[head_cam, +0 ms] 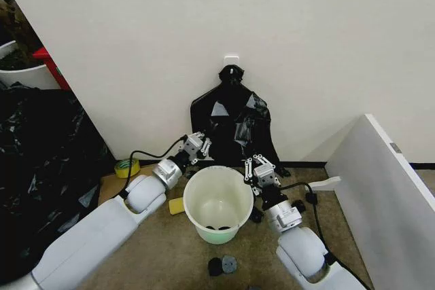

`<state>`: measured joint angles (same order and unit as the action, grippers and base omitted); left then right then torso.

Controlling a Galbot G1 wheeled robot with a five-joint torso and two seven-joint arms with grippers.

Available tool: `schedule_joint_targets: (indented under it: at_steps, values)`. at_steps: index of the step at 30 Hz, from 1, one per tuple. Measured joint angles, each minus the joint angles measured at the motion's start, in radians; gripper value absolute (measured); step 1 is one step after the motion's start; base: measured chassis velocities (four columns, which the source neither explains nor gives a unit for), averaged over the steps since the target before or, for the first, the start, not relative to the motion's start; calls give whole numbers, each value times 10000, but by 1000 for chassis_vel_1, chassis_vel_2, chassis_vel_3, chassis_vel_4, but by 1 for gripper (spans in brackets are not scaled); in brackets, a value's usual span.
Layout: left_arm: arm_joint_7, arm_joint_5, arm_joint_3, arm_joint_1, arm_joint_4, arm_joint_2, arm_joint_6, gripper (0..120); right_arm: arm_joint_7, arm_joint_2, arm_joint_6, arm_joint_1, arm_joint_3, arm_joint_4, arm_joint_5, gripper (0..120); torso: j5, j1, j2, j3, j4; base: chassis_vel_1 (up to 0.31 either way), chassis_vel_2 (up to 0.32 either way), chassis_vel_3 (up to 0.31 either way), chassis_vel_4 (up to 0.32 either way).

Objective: Place the garbage bag over the trash bin.

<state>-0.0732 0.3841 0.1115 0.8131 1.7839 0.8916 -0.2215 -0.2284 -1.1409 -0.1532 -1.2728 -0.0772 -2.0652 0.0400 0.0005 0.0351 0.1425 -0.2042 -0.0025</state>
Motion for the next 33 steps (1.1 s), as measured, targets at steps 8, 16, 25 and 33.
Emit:
schedule_joint_targets:
  at_steps: [8,16,25,33]
  values:
    - [-495,1996,-1657,2003,2845,-204,163,0,-654,284,1343,-758,23,-1885,2604,0,1,-1,1,1,1,0,0,0,0]
    - [-680,2481,-1869,2782,4245,-399,289,0,-1565,102,2200,-2100,-650,-3385,4783,0,1,-2,2,2,-6,0,0,0,0]
    - [-738,2285,-1974,4055,4837,-277,330,0,-1788,0,2550,-3538,-979,-4148,5736,0,0,-2,2,1,-1,0,0,0,0]
    - [-669,1739,-2113,5043,4958,-144,210,0,-1905,-349,2654,-3889,-567,-4014,5964,0,1,-2,3,1,-2,0,0,0,0]
